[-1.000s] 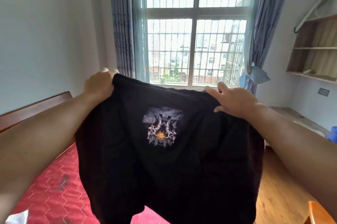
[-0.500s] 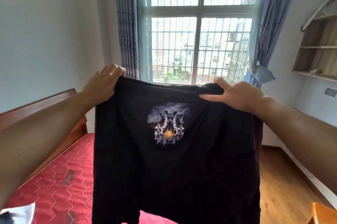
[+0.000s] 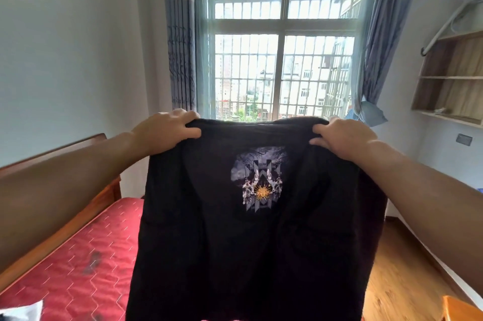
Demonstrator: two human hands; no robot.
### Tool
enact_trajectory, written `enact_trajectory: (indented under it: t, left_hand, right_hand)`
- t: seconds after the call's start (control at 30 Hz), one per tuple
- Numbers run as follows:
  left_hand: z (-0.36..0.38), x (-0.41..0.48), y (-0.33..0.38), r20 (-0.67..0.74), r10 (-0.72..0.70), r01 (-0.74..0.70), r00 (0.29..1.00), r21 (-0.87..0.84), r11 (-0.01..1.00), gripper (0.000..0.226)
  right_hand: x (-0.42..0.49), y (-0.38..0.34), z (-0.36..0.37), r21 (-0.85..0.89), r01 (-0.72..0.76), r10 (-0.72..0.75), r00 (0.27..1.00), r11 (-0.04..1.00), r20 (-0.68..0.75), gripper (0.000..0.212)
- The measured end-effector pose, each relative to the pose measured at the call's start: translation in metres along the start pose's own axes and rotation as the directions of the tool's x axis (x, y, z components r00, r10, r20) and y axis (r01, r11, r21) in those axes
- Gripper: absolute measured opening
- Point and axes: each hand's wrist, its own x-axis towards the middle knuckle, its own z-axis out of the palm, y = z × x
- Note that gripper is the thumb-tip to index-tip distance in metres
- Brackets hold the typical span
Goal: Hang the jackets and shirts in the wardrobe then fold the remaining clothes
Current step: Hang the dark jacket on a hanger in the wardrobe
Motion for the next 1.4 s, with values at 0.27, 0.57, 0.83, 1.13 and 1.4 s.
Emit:
enact_trajectory:
  t: [0.27,0.57,0.83,1.13,1.4]
  left_hand:
    - [-0.014,0.044,0.015,-0.02,-0.509,0.452,0.86,-0.43,0.781,0.035]
    - [0.001,0.03,0.035,0.073,-0.53,0.527,0.845,-0.284,0.801,0.05]
    - [-0.003,0.026,0.037,0.094,-0.667,0.563,0.739,-0.631,0.535,0.048]
    - [-0.025,-0.004,0.052,0.006,-0.747,0.611,0.665,-0.579,0.54,0.033]
    - [-0.064,-0.081,0.058,0.156,-0.768,0.773,0.621,-0.281,0.568,0.064]
  right_hand:
    - [0.011,-0.017,-0.03,0.244,-0.102,0.128,0.987,0.964,-0.093,0.082]
    - [-0.004,-0.026,-0.029,0.048,-0.147,0.148,0.988,0.988,-0.038,0.081]
    - [-0.001,-0.043,-0.034,0.089,-0.149,0.158,0.982,0.985,-0.103,0.078]
    - [-0.003,-0.065,-0.038,0.184,-0.075,0.107,0.979,0.98,-0.175,0.076]
    - [0.002,-0.1,-0.039,0.29,0.146,-0.088,0.975,0.946,-0.204,0.088]
